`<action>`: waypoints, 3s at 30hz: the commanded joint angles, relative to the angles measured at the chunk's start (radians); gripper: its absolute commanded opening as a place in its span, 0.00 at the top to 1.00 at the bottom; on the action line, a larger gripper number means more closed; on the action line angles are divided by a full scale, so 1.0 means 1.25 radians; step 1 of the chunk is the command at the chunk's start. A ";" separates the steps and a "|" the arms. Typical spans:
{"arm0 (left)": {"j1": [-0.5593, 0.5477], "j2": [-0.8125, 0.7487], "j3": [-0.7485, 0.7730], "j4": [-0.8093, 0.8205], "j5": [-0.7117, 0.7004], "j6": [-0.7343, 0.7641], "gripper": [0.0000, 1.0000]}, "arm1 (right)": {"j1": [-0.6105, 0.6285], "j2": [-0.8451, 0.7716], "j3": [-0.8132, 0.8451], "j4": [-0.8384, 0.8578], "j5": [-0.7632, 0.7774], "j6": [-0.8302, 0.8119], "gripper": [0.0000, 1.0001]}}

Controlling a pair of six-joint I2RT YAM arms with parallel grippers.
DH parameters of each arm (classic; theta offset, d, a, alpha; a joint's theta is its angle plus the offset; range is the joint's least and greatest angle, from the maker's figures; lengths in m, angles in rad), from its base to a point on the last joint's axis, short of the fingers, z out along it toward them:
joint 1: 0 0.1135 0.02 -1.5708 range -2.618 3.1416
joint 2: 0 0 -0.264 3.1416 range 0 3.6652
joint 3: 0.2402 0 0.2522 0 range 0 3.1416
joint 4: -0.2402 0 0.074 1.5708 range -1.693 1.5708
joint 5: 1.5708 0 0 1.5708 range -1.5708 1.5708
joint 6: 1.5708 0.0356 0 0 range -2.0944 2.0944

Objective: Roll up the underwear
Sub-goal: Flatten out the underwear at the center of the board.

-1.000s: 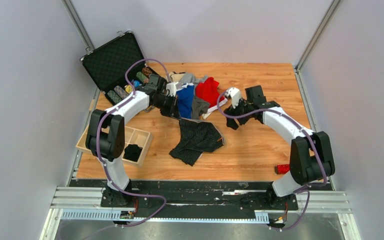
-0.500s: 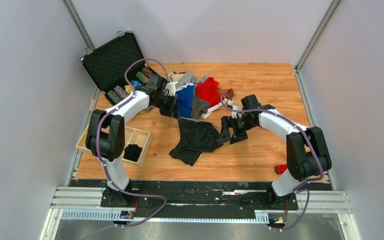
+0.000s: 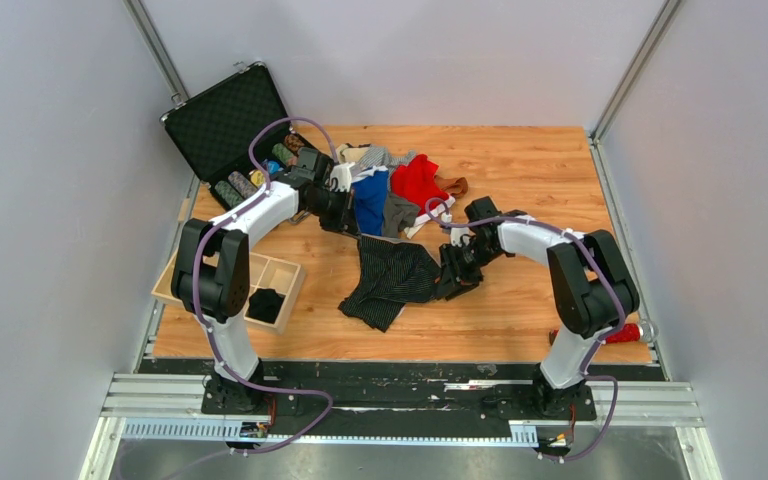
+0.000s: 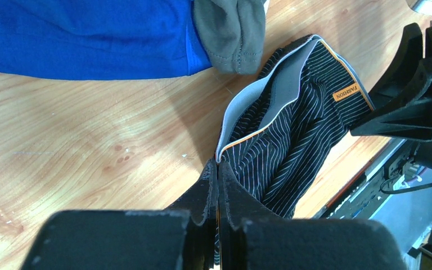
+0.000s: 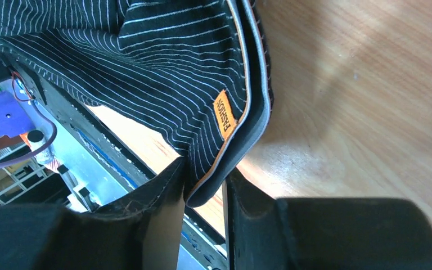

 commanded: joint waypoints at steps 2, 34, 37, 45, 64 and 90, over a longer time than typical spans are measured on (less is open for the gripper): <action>0.003 -0.026 -0.006 0.021 0.017 -0.005 1.00 | -0.001 -0.015 0.036 0.025 0.022 0.005 0.75; 0.003 -0.483 -0.053 -0.109 -0.016 0.416 1.00 | -0.030 -0.372 0.329 -0.240 0.179 -0.662 1.00; 0.003 -0.539 -0.051 -0.101 0.008 0.396 1.00 | -0.006 -0.414 0.356 -0.275 0.213 -0.658 1.00; 0.003 -0.599 -0.024 -0.132 0.023 0.413 1.00 | 0.053 -0.476 0.383 -0.343 0.288 -0.596 1.00; 0.002 -0.581 0.000 -0.176 0.050 0.372 1.00 | 0.058 -0.539 0.349 -0.367 0.306 -0.566 1.00; -0.042 -0.630 -0.014 -0.341 0.221 0.312 1.00 | 0.091 -0.533 0.470 -0.616 0.076 -0.481 1.00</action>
